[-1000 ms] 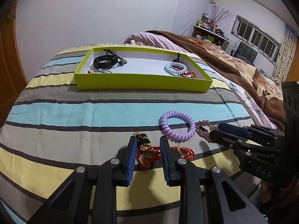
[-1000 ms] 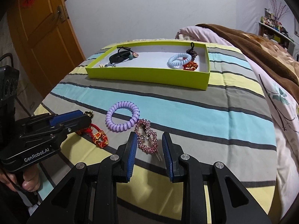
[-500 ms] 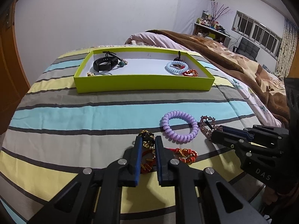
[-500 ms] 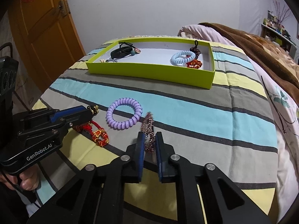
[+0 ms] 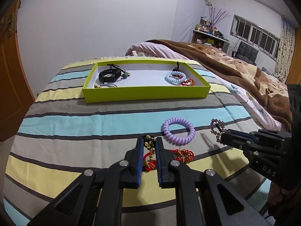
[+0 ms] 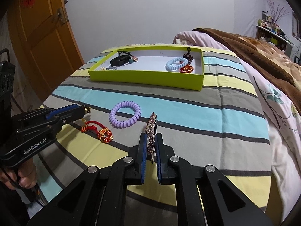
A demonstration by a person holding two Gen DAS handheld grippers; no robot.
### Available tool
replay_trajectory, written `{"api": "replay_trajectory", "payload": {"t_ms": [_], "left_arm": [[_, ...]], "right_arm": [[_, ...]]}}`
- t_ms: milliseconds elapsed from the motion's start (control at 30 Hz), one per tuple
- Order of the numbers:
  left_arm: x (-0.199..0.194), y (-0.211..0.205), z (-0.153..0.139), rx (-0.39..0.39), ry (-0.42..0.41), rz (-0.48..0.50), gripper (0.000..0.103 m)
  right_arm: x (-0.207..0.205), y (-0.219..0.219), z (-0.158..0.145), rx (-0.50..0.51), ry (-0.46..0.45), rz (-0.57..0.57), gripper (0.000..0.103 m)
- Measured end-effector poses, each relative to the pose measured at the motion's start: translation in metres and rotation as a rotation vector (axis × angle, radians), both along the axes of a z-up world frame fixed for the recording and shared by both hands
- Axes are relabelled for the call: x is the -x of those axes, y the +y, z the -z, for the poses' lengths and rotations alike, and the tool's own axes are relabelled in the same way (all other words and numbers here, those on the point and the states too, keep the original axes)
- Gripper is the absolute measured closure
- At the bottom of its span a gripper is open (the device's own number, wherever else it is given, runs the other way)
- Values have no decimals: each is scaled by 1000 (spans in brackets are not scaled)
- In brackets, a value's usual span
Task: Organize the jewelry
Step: 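Carry the gold charm and pink hair clip into the green box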
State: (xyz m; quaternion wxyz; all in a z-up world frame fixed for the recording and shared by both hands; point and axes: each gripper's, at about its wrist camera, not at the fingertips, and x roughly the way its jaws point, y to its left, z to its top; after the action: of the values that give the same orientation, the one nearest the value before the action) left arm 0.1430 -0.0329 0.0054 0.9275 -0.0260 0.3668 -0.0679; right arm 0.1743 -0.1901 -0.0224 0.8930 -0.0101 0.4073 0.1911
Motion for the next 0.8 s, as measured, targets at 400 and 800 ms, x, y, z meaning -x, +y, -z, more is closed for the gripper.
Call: {"api": "replay_trajectory", "payload": {"t_ms": [400,800], "left_arm": [[9,5,-14,8,-36,-4,90],[-2,11,-27,-9,-65,2,90]], "right_arm": [[12,-5,-17,-25,-40,31,94],[-2,1,-30,-30,-72,23,94]]}}
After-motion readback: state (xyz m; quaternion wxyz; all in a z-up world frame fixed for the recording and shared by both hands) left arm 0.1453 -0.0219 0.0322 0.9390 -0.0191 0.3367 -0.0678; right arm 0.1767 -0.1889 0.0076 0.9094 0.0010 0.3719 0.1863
